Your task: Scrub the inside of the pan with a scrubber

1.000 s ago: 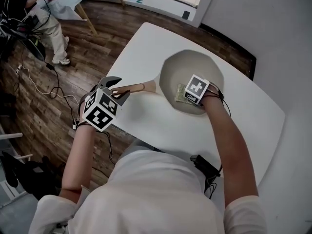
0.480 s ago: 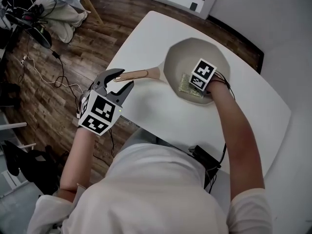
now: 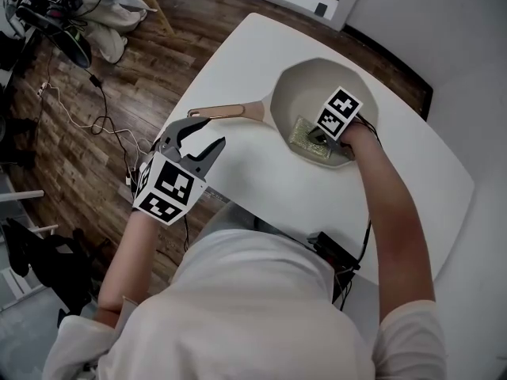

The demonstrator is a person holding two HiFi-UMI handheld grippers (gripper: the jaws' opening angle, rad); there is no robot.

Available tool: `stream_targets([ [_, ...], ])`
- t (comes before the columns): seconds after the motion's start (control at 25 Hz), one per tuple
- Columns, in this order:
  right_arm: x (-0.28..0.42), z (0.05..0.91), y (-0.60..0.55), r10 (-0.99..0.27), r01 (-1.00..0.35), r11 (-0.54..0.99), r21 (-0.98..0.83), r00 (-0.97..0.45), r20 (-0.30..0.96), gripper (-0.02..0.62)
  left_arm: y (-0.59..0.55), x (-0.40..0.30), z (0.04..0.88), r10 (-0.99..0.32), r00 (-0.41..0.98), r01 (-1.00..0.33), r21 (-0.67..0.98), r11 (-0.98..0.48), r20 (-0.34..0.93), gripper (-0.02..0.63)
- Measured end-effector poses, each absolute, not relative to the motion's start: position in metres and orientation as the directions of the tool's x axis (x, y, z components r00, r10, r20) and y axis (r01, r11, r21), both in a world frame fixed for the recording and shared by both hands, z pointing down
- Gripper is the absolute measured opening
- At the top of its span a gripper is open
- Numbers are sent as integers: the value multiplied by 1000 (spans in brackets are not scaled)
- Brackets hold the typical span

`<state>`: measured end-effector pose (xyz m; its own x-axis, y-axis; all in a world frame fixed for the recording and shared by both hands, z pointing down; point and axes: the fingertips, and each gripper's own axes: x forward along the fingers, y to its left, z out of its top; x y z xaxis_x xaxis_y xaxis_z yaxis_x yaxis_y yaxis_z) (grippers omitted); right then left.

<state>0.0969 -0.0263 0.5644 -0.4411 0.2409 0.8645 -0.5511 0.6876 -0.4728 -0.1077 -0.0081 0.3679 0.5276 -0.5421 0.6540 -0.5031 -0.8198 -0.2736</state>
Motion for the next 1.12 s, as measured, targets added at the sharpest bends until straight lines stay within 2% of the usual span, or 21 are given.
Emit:
stream_targets([
  [0.32,78,557,-10,297,-515,544,-662,-620,726,23,2,-101,368,-529,552,-489,-265,-831,644,181],
  [0.48,73,550,-7,299,-466,534,-706,-677,673,23,0,-101,366,-536,559,-488,-271,-830,633,181],
  [0.84,59,511,-13,222,-381,567,-730,-784,580,23,-4,-87,368,-493,606,-456,-236,-858,624,179],
  [1.12,69,458,-28,68,-374,656,-656,-836,544,23,-3,-70,357,-509,643,-397,-319,-861,572,148],
])
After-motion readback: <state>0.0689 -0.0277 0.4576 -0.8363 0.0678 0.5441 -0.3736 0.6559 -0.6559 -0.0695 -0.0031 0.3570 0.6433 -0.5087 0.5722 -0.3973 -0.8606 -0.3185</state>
